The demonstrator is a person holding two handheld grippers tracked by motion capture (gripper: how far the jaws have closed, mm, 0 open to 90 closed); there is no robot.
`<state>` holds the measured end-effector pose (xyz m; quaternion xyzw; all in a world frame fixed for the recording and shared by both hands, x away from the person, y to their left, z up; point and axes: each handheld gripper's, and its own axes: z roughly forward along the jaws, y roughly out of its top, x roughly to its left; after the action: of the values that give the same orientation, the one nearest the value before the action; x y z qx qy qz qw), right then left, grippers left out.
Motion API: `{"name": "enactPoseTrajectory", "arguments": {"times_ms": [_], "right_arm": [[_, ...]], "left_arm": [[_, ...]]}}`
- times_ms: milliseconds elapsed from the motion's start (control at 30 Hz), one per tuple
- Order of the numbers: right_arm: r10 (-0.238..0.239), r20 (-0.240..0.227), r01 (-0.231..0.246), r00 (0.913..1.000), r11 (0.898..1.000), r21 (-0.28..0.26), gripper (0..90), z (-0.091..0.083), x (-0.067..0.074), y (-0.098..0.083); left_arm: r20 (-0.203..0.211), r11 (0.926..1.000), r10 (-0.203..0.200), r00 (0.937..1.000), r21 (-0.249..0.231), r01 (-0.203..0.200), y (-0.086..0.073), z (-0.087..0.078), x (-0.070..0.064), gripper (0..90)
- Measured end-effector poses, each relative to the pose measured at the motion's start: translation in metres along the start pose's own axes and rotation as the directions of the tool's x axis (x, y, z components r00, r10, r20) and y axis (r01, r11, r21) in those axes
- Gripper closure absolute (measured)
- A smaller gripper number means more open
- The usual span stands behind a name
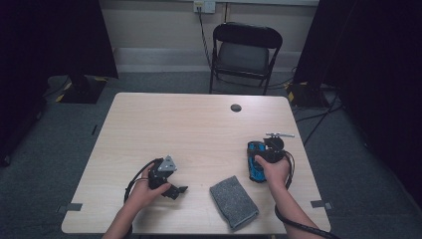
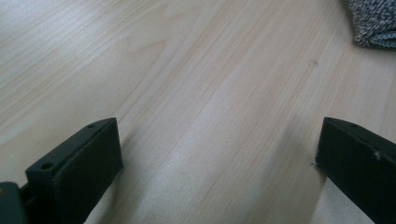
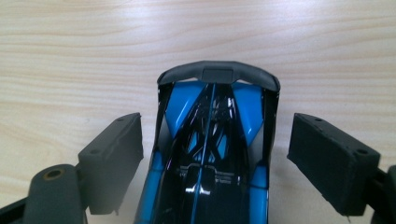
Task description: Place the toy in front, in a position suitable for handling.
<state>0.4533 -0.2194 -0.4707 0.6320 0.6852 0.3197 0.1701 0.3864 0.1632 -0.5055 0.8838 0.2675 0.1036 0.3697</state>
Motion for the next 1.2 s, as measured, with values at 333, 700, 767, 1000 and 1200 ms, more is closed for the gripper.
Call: {"name": "enactPoseTrajectory", "arguments": {"times_ms": [333,700,767,1000,1200], "right_arm": [[0.02,0.021,-0.02,0.9996,1.0,0.005,17.3,0.014,0.006,0.006],[0.037,0.102,-0.038,0.9941,0.999,0.011,20.9,0.028,0.013,0.004],[0.028,0.122,-0.029,0.9922,0.999,0.014,21.7,0.031,0.014,0.002],[-0.046,0.189,0.041,0.9809,0.999,0.032,23.5,0.034,0.022,0.001],[-0.04,0.195,0.037,0.9799,0.999,0.021,23.9,0.034,0.023,-0.001]], "left_arm": [[0.001,1.0,0.001,1.0,0.001,-0.001,0.0,0.0,0.0,0.0],[0.011,1.0,0.006,0.9999,0.003,-0.006,0.0,0.0,0.001,0.0],[0.01,1.0,0.006,0.9999,0.004,-0.006,0.0,0.0,0.001,0.0],[0.01,1.0,0.006,0.9999,0.004,-0.006,0.0,0.0,0.001,0.0],[0.01,1.0,0.006,0.9999,0.004,-0.006,0.0,0.0,0.001,0.0]]}}
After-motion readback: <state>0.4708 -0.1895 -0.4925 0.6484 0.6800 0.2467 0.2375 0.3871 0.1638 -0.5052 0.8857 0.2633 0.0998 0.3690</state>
